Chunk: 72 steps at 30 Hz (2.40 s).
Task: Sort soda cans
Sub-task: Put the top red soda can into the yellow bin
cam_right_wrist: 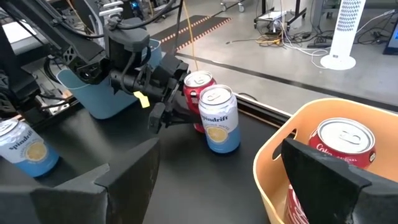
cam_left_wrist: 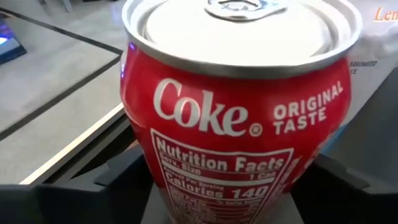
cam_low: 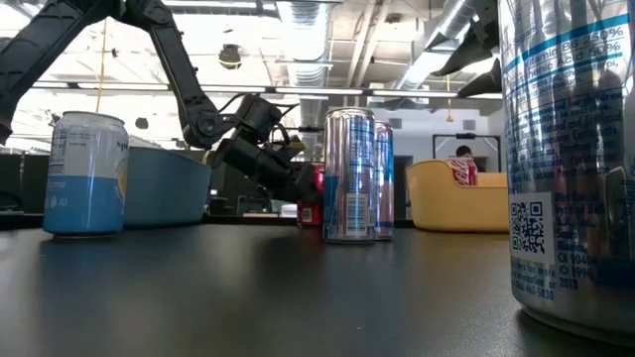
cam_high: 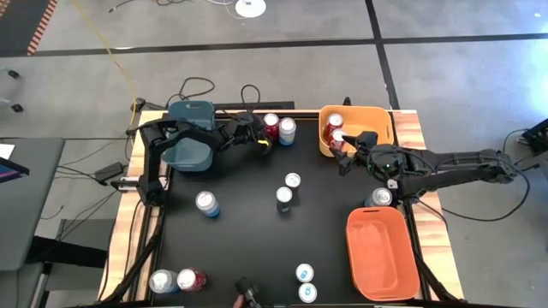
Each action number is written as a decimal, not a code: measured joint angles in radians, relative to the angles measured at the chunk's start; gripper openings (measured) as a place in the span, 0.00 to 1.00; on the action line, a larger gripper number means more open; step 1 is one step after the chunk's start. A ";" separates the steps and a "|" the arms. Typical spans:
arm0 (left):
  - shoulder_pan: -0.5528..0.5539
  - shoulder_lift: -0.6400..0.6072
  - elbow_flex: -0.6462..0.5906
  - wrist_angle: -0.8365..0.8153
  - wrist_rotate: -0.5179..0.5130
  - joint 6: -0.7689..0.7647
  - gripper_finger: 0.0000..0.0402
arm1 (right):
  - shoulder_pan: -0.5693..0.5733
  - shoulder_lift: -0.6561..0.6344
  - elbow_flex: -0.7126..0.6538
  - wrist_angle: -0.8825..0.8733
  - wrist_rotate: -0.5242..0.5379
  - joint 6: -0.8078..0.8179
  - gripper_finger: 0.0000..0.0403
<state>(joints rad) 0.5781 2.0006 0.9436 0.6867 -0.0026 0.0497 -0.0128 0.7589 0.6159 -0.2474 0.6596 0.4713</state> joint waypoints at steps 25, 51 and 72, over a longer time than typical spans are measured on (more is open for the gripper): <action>-0.366 -0.394 -0.001 -0.430 -0.088 0.194 0.74 | 0.131 0.364 0.000 0.469 -0.141 -0.213 0.87; -0.457 -0.429 -0.001 -0.430 -0.075 0.121 0.74 | 0.051 0.716 0.131 0.893 -0.271 -0.475 0.96; -0.469 -0.430 0.003 -0.434 -0.058 0.129 0.74 | 0.061 0.748 0.279 0.613 -0.264 -0.385 0.74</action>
<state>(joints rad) 0.1093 1.5711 0.9470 0.2528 -0.0605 0.1790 0.0481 1.5066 0.8951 0.3657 0.3954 0.0867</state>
